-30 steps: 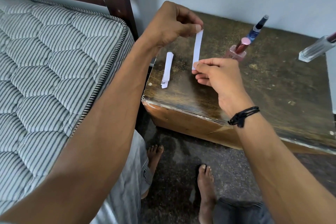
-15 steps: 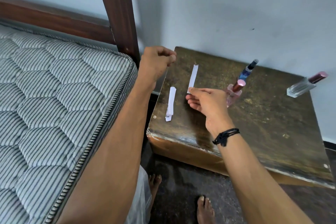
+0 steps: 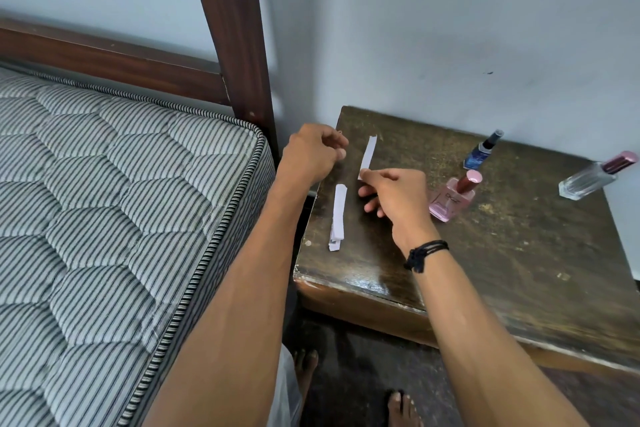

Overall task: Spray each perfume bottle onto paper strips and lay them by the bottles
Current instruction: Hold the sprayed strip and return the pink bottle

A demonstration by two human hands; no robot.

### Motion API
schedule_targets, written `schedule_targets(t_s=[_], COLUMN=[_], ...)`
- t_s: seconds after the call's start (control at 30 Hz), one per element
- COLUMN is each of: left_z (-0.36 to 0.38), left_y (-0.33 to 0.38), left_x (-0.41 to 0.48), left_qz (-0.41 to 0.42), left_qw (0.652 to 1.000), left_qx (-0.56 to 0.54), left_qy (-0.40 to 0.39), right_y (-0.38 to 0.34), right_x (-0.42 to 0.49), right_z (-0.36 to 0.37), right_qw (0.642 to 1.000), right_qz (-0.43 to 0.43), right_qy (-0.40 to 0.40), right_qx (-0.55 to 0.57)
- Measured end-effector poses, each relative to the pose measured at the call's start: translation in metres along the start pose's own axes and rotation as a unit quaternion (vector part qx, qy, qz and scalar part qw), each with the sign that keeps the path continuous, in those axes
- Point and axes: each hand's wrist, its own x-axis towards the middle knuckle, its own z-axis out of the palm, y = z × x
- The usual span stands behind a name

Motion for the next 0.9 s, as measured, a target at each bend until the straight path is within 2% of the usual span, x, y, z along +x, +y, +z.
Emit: schedule_targets(t_s=[0.5,0.9], left_z=[0.003,0.004], left_y=[0.0,0.002], left_x=[-0.001,-0.003], left_qz=[0.032,0.035], left_qw=[0.995,0.995], left_qx=[0.089,0.088], left_qy=[-0.032,-0.032], right_y=[-0.013,-0.013], right_x=[0.015,0.013], right_z=[-0.004,-0.003], right_qw=[0.997,0.997], right_qz=[0.075,0.071], right_qy=[-0.032,-0.031], right_qx=[0.003,-0.007])
